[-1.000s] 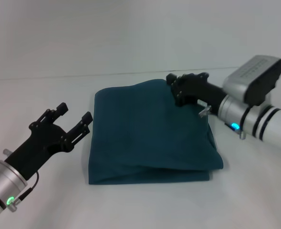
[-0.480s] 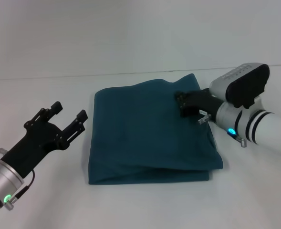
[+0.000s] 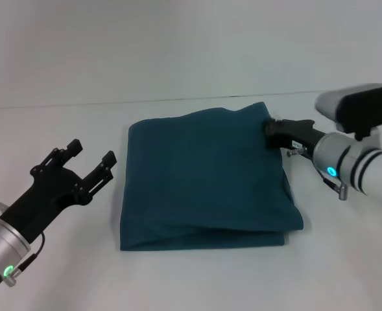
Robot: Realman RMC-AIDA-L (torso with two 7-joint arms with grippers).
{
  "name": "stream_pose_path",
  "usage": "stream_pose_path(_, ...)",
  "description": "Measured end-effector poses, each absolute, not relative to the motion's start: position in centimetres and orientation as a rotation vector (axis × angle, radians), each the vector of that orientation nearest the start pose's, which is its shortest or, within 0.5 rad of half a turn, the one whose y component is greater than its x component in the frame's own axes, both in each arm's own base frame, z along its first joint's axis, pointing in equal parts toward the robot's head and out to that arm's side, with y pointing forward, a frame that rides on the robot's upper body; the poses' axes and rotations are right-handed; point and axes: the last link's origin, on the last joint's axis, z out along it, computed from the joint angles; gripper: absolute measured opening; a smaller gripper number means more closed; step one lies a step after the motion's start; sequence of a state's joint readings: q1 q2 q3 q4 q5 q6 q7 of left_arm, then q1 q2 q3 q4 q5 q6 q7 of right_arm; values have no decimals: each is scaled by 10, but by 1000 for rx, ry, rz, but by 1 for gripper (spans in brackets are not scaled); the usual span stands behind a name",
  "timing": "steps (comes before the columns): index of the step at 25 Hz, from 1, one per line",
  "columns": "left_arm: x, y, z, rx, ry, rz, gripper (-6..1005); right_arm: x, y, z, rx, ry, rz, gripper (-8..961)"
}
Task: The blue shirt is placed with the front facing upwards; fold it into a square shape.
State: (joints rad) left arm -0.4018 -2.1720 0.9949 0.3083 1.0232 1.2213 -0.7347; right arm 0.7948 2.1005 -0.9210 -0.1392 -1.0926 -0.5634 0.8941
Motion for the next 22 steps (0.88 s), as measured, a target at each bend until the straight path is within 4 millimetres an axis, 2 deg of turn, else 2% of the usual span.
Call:
stream_pose_path(4,-284,321,-44,-2015,-606,-966,781,262,414,-51,-2020,820,693,49)
stream_pose_path(7,-285,320,-43,-2008,-607,-972,780,253,404,-58,-2098,714,734,54)
stream_pose_path(10,-285,320,-44,-2010,-607,-972,780,243,401,-76,-2221,607,642,59)
stream_pose_path(14,-285,320,-44,-2011,-609,-972,780,244,407,-90,-2252,630,487,66)
stream_pose_path(22,-285,319,-44,-2010,-611,-971,781,263,427,-75,-2071,838,386,80)
